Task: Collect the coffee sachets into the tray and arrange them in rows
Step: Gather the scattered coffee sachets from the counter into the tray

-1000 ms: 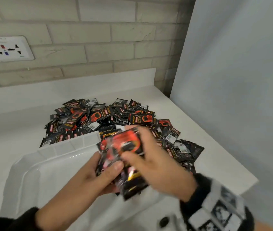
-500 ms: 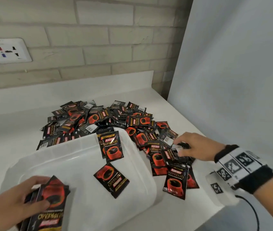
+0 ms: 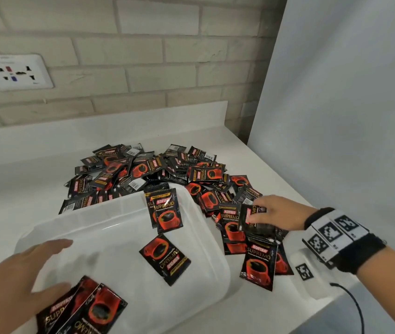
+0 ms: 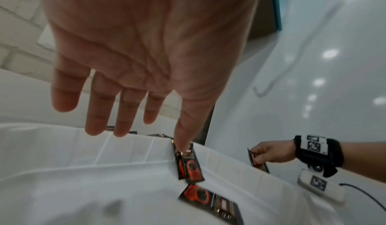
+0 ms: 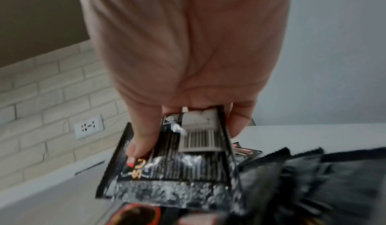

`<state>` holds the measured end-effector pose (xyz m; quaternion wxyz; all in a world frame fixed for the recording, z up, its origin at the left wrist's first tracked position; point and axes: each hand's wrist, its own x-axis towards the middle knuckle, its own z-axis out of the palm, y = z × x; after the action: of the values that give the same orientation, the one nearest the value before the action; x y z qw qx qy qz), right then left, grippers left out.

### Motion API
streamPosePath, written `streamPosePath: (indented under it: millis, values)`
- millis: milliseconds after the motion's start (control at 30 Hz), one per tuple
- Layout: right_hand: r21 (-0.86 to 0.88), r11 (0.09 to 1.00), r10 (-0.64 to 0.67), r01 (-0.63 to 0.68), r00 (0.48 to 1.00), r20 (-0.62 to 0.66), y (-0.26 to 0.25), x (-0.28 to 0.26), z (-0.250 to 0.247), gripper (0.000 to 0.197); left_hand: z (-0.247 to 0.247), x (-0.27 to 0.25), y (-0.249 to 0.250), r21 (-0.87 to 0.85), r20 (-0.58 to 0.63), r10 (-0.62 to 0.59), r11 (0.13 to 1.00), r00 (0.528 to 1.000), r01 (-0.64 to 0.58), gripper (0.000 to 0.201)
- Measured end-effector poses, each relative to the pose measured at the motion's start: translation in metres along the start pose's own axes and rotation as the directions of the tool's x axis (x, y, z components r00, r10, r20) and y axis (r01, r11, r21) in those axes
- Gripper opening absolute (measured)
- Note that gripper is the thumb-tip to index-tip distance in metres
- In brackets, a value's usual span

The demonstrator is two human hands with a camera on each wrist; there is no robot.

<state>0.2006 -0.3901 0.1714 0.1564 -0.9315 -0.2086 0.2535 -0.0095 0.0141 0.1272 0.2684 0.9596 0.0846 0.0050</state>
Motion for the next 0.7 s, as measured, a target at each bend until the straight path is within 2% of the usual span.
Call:
streamPosePath:
  millis: [33,100,133,200,267,400,500,600,700]
  values:
    - [0.005,1.0,-0.002,0.002,0.999,-0.044,-0.003,0.004,-0.003,0.016,-0.003,0.0,0.003,0.013,-0.012,0.028,1.0,1.0,-0.028,0.07]
    - [-0.047,0.998,0.033,-0.038,0.994,-0.102,-0.006,0.017,-0.01,0.035,-0.01,0.0,0.021,-0.005,-0.016,0.047,0.999,0.999,-0.047,0.067]
    - [-0.067,0.996,0.046,-0.055,0.992,-0.117,-0.007,0.023,-0.014,0.037,-0.013,0.0,0.035,-0.015,-0.019,0.037,0.999,0.999,-0.037,0.065]
    - [-0.117,0.988,0.095,-0.105,0.991,-0.09,-0.005,0.035,-0.02,0.03,-0.02,-0.002,0.064,-0.047,-0.019,0.023,0.999,1.0,-0.024,0.061]
    - [-0.137,0.978,0.147,-0.154,0.987,-0.058,-0.001,0.044,-0.022,0.045,-0.022,-0.003,0.082,-0.058,-0.017,0.021,0.998,1.0,-0.022,0.061]
    - [-0.039,0.988,0.145,-0.146,0.989,-0.044,0.007,0.058,-0.015,0.04,-0.025,-0.007,0.094,-0.054,-0.006,0.018,0.998,1.0,-0.019,0.062]
    - [0.039,0.987,0.157,-0.155,0.985,-0.065,0.01,0.062,-0.011,0.026,-0.023,-0.008,0.095,-0.093,0.001,0.013,0.996,1.0,-0.013,0.062]
    - [0.077,0.989,0.136,-0.127,0.982,-0.131,0.018,0.064,-0.007,0.036,-0.02,-0.007,0.089,-0.139,0.0,0.018,0.99,1.0,-0.018,0.062]
    - [0.271,0.953,0.187,-0.136,0.967,-0.173,0.024,0.061,-0.01,0.043,-0.018,-0.006,0.084,-0.176,0.008,0.003,0.984,1.0,-0.001,0.062]
